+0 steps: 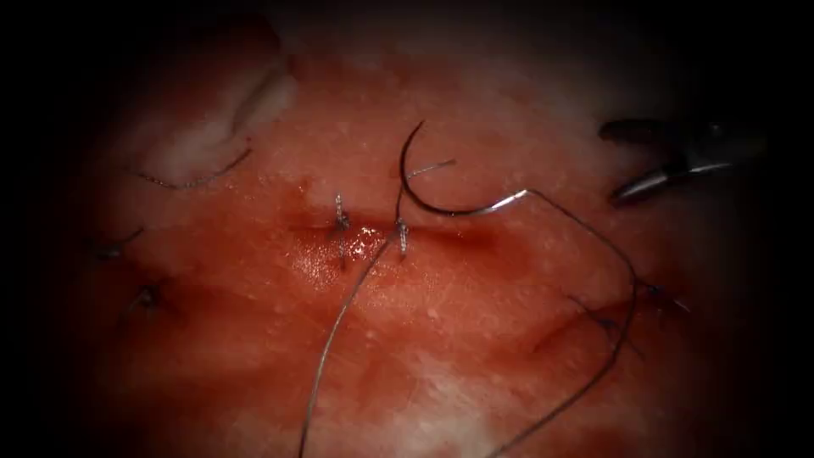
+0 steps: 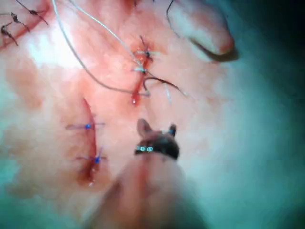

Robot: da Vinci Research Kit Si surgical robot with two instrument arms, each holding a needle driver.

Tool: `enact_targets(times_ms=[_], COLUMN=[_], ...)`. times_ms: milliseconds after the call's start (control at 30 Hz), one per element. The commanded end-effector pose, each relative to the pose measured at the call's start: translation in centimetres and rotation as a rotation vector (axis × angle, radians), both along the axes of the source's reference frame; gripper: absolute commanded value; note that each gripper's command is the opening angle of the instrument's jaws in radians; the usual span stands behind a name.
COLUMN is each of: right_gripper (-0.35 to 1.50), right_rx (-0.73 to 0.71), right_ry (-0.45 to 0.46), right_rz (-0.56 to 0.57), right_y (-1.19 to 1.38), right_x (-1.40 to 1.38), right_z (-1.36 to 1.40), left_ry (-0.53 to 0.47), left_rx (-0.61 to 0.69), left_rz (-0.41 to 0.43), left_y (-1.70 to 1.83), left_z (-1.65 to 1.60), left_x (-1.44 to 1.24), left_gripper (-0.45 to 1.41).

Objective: Wound Closure
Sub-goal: Wrap the suture once around the right gripper counter-clockwise.

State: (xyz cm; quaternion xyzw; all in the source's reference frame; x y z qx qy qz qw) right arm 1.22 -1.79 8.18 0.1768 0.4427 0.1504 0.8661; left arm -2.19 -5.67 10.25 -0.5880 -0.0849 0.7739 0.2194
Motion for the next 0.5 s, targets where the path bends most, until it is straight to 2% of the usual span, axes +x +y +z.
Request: enact_targets(times_ms=[33, 167, 333, 400, 433, 500], right_gripper=[0.94, 0.84, 0.76, 0.84, 0.83, 0.52], right_rx=[0.014, 0.016, -0.008, -0.026, -0.022, -0.013], right_ry=[-0.009, 0.014, 0.086, 0.112, 0.13, 0.174], right_rz=[0.019, 0.026, 0.142, 0.196, 0.201, 0.2], right_y=[-0.06, -0.04, 0.1, 0.11, 0.09, 0.04], right_x=[0.09, 0.25, 0.53, 0.73, 0.83, 1.06], right_z=[-0.14, -0.54, -1.0, -1.13, -1.16, -1.2], left_ry=[0.0, 0.023, 0.057, 0.064, 0.071, 0.07], left_rx=[-0.006, -0.038, -0.094, -0.112, -0.12, -0.131], left_rz=[0.004, 0.006, 0.004, 0.004, 0.001, 0.006], left_y=[-0.02, 0.26, 0.56, 0.61, 0.63, 0.66], left_z=[0.04, 0.01, -0.04, -0.06, -0.08, -0.13], left_x=[-0.04, -0.03, -0.08, -0.12, -0.15, -0.21], left_gripper=[-0.45, -0.45, -0.45, -0.45, -0.45, -0.45])
